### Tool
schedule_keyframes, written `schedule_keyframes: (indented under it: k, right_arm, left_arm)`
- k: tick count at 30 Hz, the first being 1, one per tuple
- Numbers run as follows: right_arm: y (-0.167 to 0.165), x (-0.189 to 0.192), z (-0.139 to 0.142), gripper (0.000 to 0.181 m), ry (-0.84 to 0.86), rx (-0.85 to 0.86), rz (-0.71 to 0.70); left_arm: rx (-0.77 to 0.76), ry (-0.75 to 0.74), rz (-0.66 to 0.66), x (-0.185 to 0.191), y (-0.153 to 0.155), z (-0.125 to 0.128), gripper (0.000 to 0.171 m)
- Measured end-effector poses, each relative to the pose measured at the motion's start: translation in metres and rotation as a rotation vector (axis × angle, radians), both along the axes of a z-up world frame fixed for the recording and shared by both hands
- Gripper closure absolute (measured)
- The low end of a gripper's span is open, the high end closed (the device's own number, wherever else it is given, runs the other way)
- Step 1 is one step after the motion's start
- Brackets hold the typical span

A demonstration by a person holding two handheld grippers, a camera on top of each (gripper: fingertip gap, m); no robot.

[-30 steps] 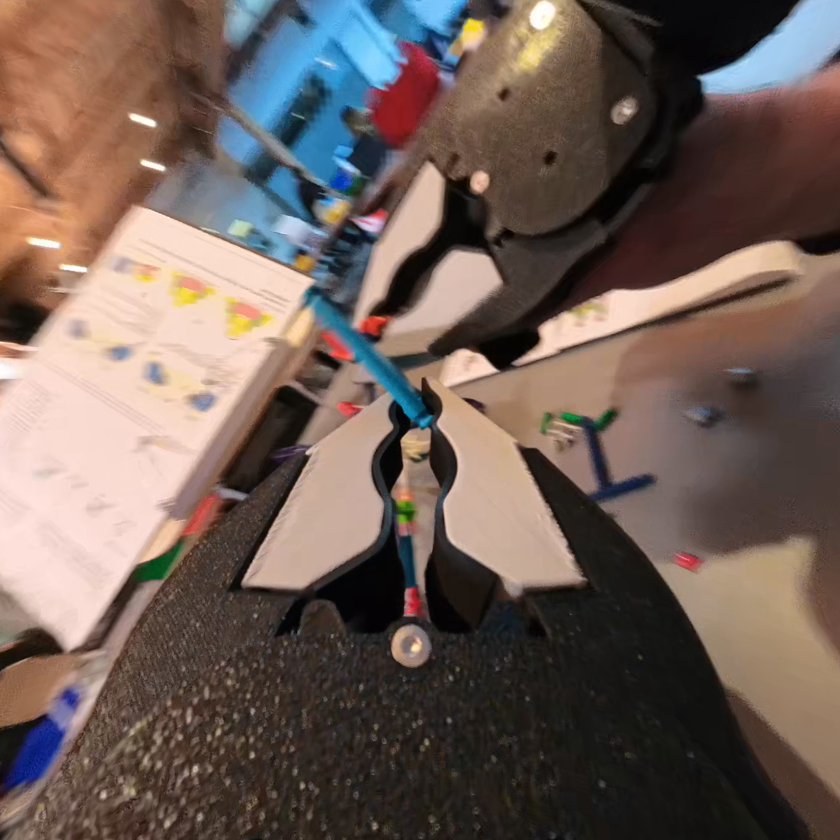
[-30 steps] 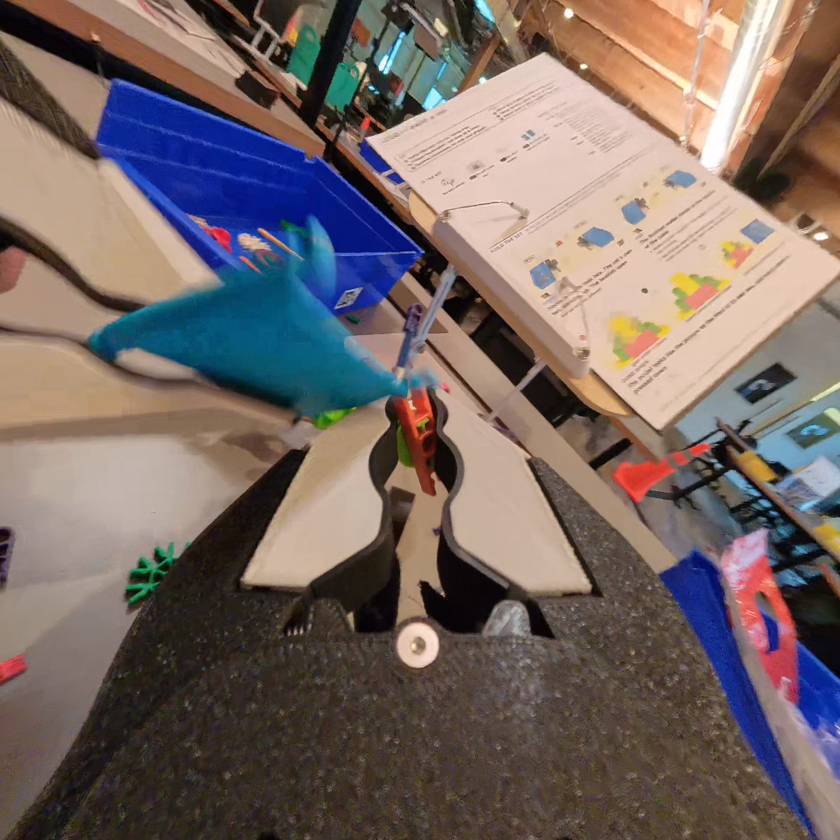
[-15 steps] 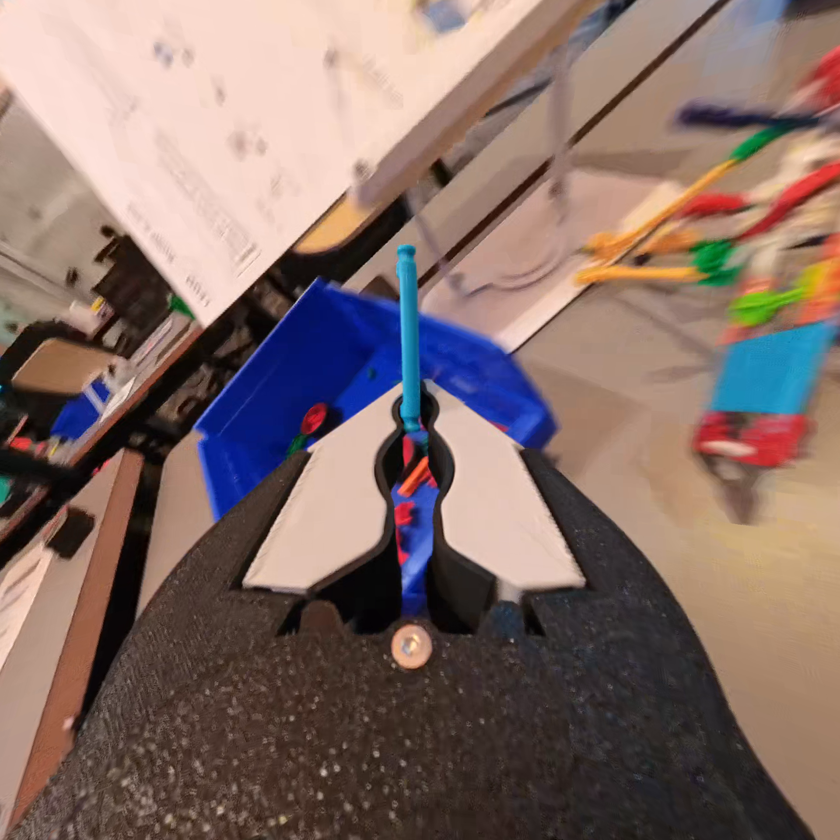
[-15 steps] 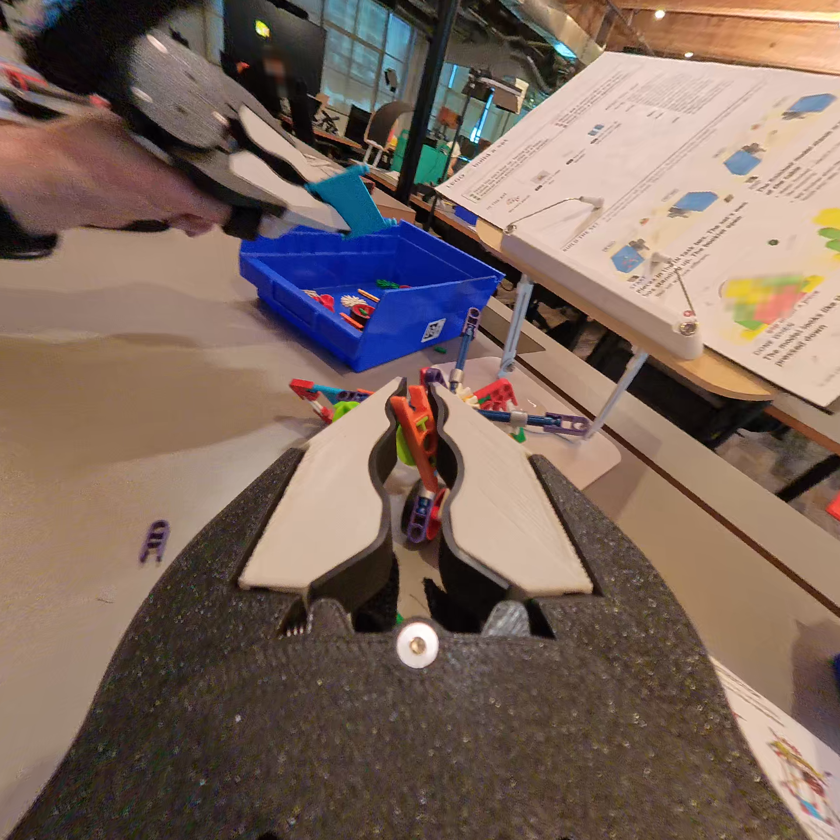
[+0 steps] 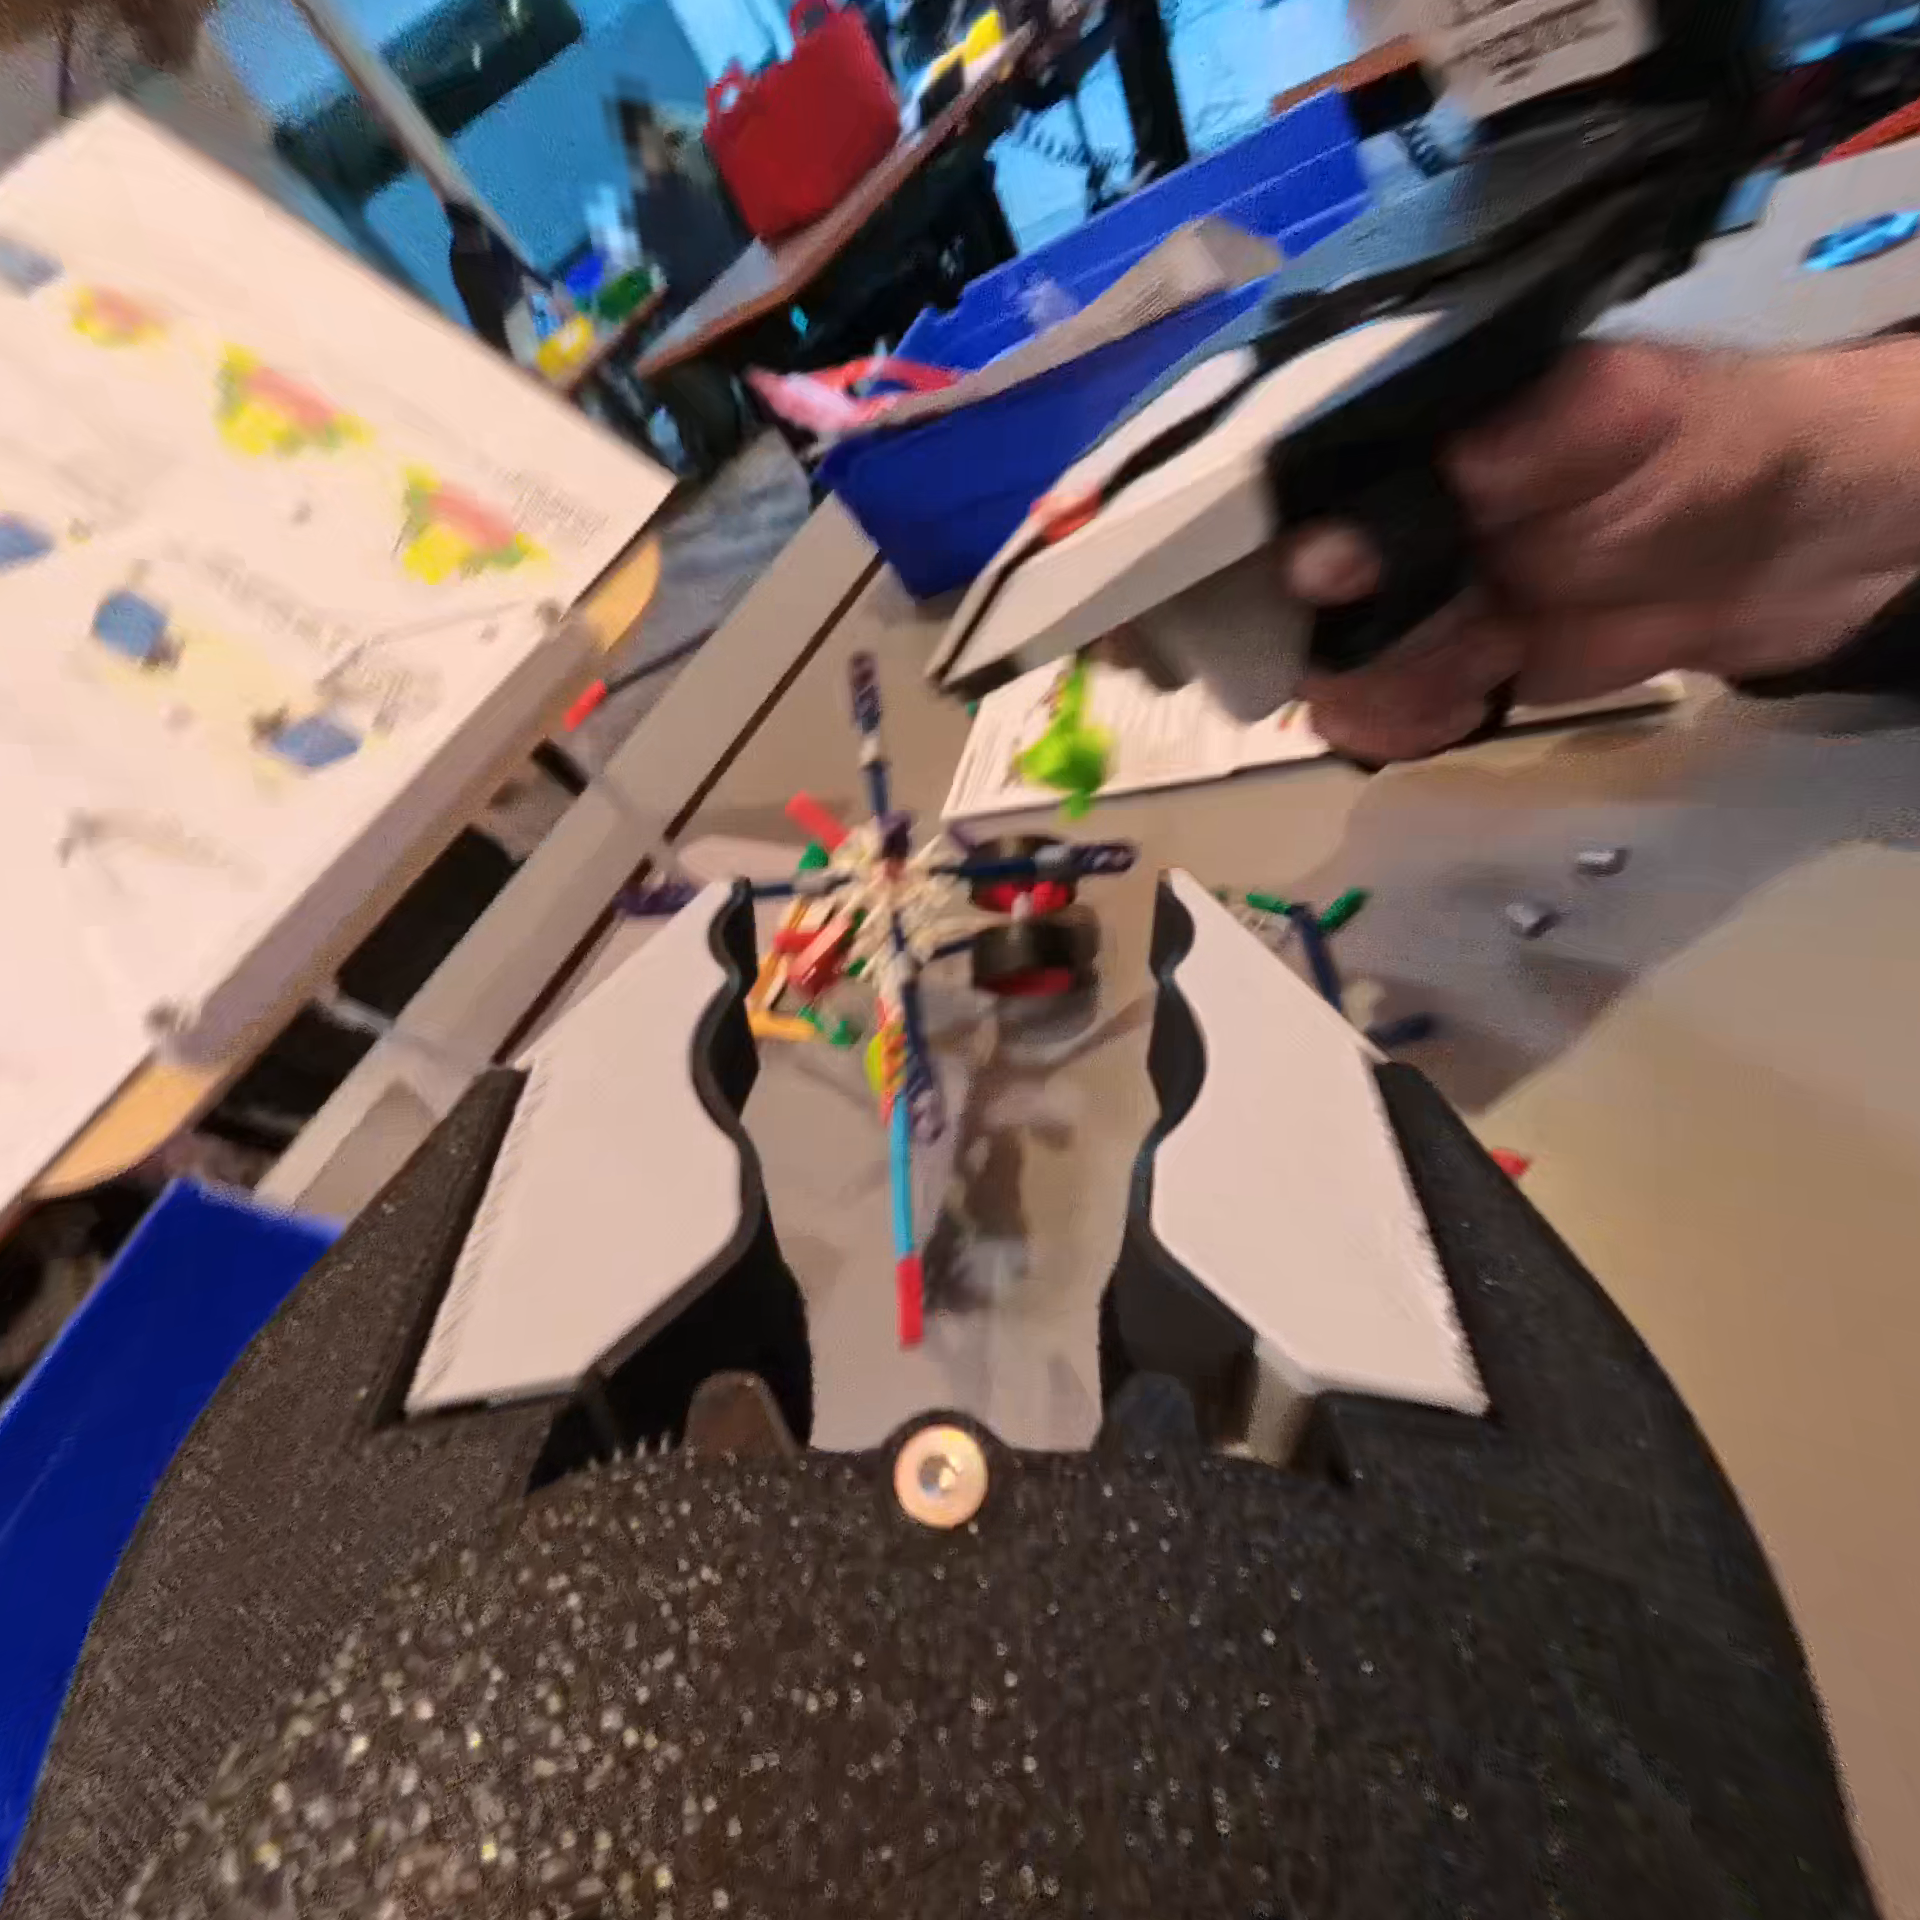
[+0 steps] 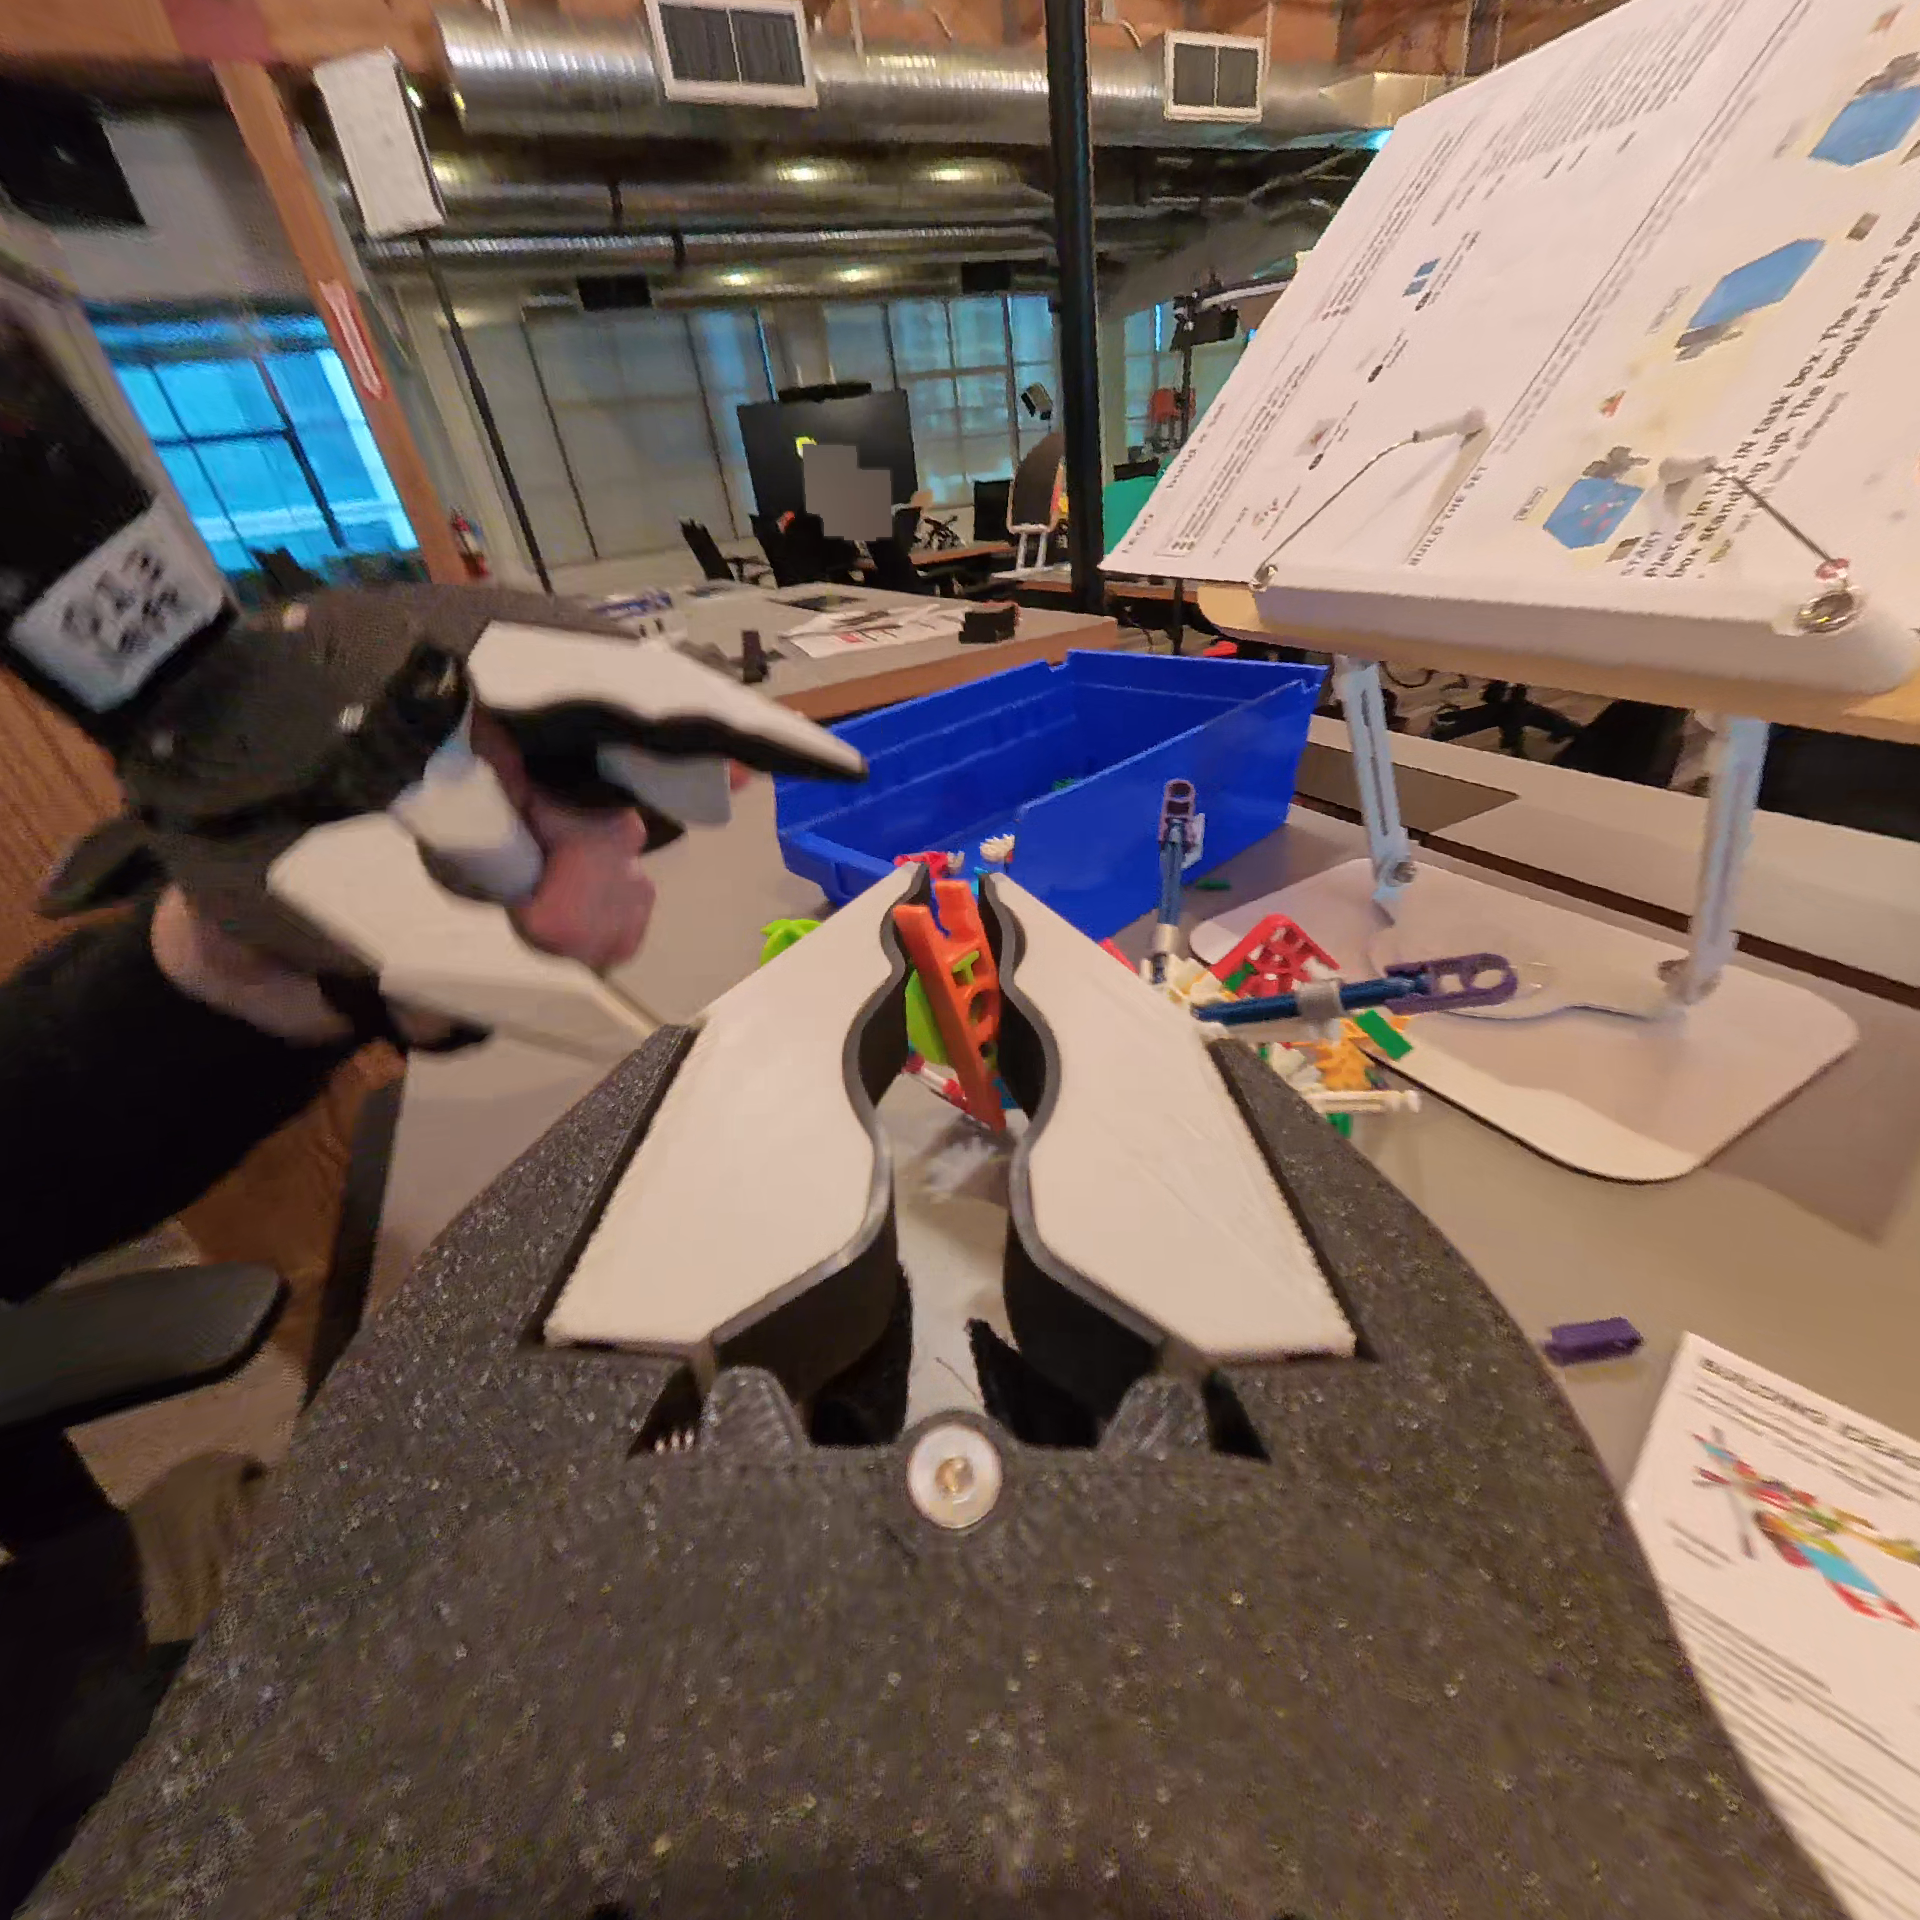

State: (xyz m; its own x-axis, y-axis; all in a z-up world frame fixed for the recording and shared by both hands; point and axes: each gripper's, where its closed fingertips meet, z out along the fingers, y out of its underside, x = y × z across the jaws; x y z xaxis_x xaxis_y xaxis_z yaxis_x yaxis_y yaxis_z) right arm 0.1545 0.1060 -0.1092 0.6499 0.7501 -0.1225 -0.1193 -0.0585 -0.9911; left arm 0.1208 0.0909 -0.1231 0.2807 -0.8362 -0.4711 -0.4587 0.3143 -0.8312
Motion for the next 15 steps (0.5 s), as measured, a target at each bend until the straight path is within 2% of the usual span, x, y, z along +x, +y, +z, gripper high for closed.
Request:
schedule_keyframes:
  k: [2,4,7,12,15]
  right_arm:
    - [-0.002,-0.003,0.005,0.174,0.04,-0.004,0.014]
    - [-0.005,-0.005,0.007,0.174,0.065,-0.016,0.024]
    - [-0.01,-0.007,0.008,0.174,0.097,-0.03,0.057]
    - [-0.016,-0.01,0.012,0.173,0.103,-0.01,0.082]
    - [-0.023,-0.002,0.018,0.154,0.16,-0.024,0.122]
  left_arm:
    - [0.004,-0.008,-0.066,0.024,-0.02,-0.007,0.114]
    - [-0.045,-0.045,-0.064,0.035,-0.021,-0.012,0.127]
    - [-0.091,-0.178,-0.069,0.037,-0.019,0.0,0.154]
    - [-0.136,-0.263,-0.105,0.035,-0.025,0.004,0.155]
    - [-0.201,-0.32,-0.104,0.027,-0.021,0.009,0.155]
